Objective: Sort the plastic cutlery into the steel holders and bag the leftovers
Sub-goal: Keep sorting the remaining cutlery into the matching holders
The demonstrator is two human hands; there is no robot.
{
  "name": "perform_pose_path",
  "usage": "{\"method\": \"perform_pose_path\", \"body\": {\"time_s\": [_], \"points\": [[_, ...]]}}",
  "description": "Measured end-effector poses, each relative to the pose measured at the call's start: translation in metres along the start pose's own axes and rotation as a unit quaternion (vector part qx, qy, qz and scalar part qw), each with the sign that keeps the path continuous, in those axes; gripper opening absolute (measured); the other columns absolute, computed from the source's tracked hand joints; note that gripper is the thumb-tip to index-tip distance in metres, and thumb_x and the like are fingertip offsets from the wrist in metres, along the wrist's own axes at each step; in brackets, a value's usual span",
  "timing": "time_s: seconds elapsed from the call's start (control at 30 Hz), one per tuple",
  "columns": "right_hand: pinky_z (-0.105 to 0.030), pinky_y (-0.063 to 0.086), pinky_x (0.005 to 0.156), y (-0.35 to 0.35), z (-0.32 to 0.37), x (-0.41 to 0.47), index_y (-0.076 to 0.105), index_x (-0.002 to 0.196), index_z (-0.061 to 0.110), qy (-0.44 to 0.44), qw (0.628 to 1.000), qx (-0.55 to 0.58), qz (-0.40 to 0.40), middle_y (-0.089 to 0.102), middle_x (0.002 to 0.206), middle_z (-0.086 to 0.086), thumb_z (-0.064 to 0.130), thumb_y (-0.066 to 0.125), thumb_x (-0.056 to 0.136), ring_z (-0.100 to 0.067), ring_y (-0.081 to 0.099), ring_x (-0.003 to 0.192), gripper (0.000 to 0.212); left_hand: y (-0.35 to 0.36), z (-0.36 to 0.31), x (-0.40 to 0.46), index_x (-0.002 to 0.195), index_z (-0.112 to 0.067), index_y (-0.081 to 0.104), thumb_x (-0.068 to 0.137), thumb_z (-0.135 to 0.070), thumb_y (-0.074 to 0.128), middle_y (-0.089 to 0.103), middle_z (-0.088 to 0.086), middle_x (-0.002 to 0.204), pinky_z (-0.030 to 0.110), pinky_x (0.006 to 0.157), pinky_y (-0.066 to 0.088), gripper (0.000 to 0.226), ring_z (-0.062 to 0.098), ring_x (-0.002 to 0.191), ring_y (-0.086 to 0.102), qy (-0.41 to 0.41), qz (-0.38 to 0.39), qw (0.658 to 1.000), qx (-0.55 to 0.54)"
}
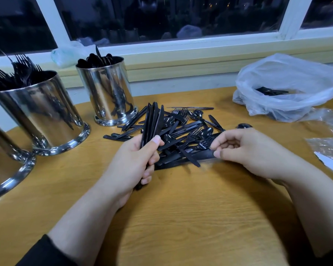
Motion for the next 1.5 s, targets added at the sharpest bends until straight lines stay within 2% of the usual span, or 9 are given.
{"method": "perform_pose_path", "body": {"time_s": [0.17, 0.3, 0.43, 0.77, 0.93, 1.07, 1.17, 1.33, 1.5], "points": [[-0.032, 0.042, 0.069, -0.014, 0.004, 0.002, 0.078, 0.079, 0.019, -0.053, 0.972, 0.177, -0.148, 0.059, 0.069, -0.009, 0.0, 0.059, 0.092, -0.021, 0.05, 0.068, 0.03, 0.0, -0.002, 0.0, 0.107, -0.012, 0.063, 0.106, -0.034, 0.053, 0.046, 0.001, 0.065, 0.027, 0.045, 0.032, 0.024, 0.014, 0.046, 0.036, 0.009, -0.003, 1.0, 0.008], [-0.024, 0.041, 0.058, -0.018, 0.013, 0.0, 0.076, 0.071, 0.02, -0.089, 0.93, 0.317, -0.161, 0.058, 0.071, -0.006, -0.011, 0.051, 0.093, -0.017, 0.047, 0.062, 0.046, 0.0, -0.005, -0.001, 0.106, -0.01, 0.061, 0.106, -0.033, 0.052, 0.05, 0.004, 0.065, 0.031, 0.048, 0.04, 0.024, 0.017, 0.05, 0.043, 0.018, -0.005, 1.0, 0.012], [-0.019, 0.047, 0.063, -0.004, 0.032, -0.007, 0.076, 0.083, 0.022, -0.159, 0.95, 0.255, -0.081, 0.062, 0.071, -0.001, -0.005, 0.061, 0.093, -0.015, 0.054, 0.065, 0.033, 0.008, -0.006, -0.003, 0.106, -0.005, 0.059, 0.106, -0.029, 0.051, 0.067, 0.014, 0.075, 0.036, 0.058, 0.057, 0.025, 0.025, 0.061, 0.062, 0.001, 0.047, 0.999, -0.021], [-0.017, 0.051, 0.064, 0.031, 0.059, -0.003, 0.068, 0.089, 0.016, -0.171, 0.937, 0.251, -0.175, 0.067, 0.072, 0.009, -0.002, 0.07, 0.09, -0.006, 0.062, 0.065, 0.018, 0.024, -0.009, -0.014, 0.119, -0.009, 0.058, 0.101, -0.035, 0.051, 0.076, 0.023, 0.094, 0.036, 0.067, 0.062, 0.033, 0.032, 0.075, 0.073, -0.041, 0.166, 0.983, -0.065], [-0.017, 0.052, 0.062, 0.039, 0.065, 0.0, 0.065, 0.097, 0.021, -0.157, 0.918, 0.297, -0.211, 0.066, 0.081, -0.018, -0.001, 0.075, 0.086, -0.02, 0.063, 0.066, 0.027, 0.024, -0.006, -0.014, 0.114, -0.01, 0.062, 0.099, -0.045, 0.062, 0.052, 0.005, 0.066, 0.024, 0.043, 0.038, 0.038, 0.015, 0.045, 0.041, -0.027, 0.176, 0.979, -0.095], [-0.026, 0.048, 0.065, 0.046, 0.059, 0.007, 0.068, 0.106, 0.029, -0.119, 0.942, 0.25, -0.188, 0.063, 0.073, -0.001, 0.018, 0.08, 0.085, -0.01, 0.055, 0.063, 0.027, 0.022, -0.006, -0.014, 0.083, -0.021, 0.07, 0.089, -0.042, 0.071, 0.035, 0.0, 0.06, 0.018, 0.037, 0.024, 0.022, 0.007, 0.039, 0.026, -0.038, 0.194, 0.976, -0.095], [-0.024, 0.037, 0.058, 0.052, 0.057, 0.007, 0.074, 0.078, 0.031, -0.114, 0.953, 0.26, -0.108, 0.054, 0.064, 0.004, 0.024, 0.07, 0.094, -0.013, 0.043, 0.059, 0.017, 0.023, -0.005, -0.017, 0.064, -0.022, 0.055, 0.092, -0.032, 0.068, 0.035, 0.0, 0.056, 0.017, 0.036, 0.023, 0.032, 0.007, 0.035, 0.026, -0.065, 0.231, 0.969, -0.061], [-0.036, 0.04, 0.059, 0.059, 0.061, 0.003, 0.073, 0.1, 0.006, -0.114, 0.96, 0.255, -0.028, 0.058, 0.078, -0.026, 0.044, 0.067, 0.089, -0.019, 0.043, 0.062, 0.039, 0.026, -0.001, -0.021, 0.082, -0.009, 0.051, 0.091, -0.027, 0.07, 0.034, -0.001, 0.053, 0.019, 0.036, 0.025, 0.027, 0.007, 0.035, 0.029, -0.1, 0.28, 0.955, -0.012], [-0.041, 0.037, 0.061, 0.058, 0.056, 0.005, 0.067, 0.089, 0.007, -0.122, 0.958, 0.256, -0.048, 0.059, 0.078, -0.027, 0.028, 0.064, 0.098, -0.023, 0.041, 0.064, 0.023, 0.024, -0.003, -0.018, 0.08, -0.022, 0.058, 0.099, -0.024, 0.068, 0.036, 0.0, 0.057, 0.022, 0.039, 0.032, 0.021, 0.011, 0.04, 0.033, -0.078, 0.271, 0.959, 0.003]]}}
Point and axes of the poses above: each hand's wrist, its own x-axis towards the middle knuckle, its own y-axis out of the palm, z = x × y, the point moved 4 cm from there along x, towards the middle knuckle
